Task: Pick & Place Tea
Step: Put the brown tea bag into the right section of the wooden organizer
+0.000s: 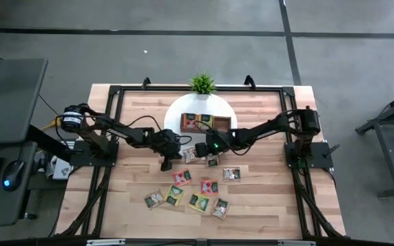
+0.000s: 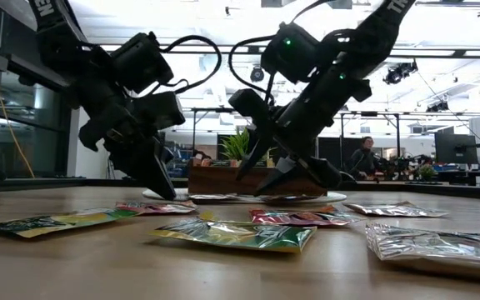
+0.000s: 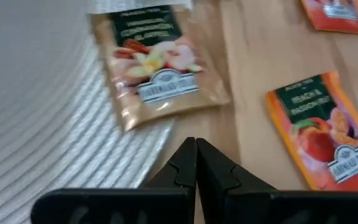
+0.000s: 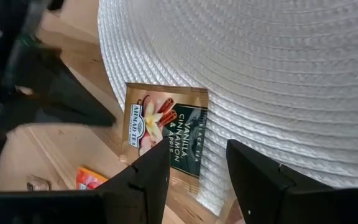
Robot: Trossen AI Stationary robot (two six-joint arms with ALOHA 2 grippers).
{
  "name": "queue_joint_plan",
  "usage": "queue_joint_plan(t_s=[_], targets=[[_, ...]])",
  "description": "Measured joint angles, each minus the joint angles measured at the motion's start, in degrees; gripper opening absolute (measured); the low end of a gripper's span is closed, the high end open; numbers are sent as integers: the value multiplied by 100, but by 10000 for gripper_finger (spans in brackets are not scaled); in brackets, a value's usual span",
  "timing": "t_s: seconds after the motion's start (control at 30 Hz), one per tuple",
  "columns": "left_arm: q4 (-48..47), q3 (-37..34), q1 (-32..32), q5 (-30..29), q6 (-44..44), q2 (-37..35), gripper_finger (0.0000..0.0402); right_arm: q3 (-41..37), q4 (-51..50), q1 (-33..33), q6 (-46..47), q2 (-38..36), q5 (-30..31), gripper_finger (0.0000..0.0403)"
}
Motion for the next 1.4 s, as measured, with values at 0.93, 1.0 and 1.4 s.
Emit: queue_joint_plan(t_s=[0.93, 1.0, 1.4], targets=[[-272, 671, -4, -378, 251, 448, 0, 0, -168, -36, -226, 0, -26, 154], [-180, 693, -4, -339, 229, 588, 0, 0, -168, -36, -226, 0, -59, 154], [-89, 690, -7, -314, 147, 902, 0, 0, -76, -36, -209, -3, -404, 154]])
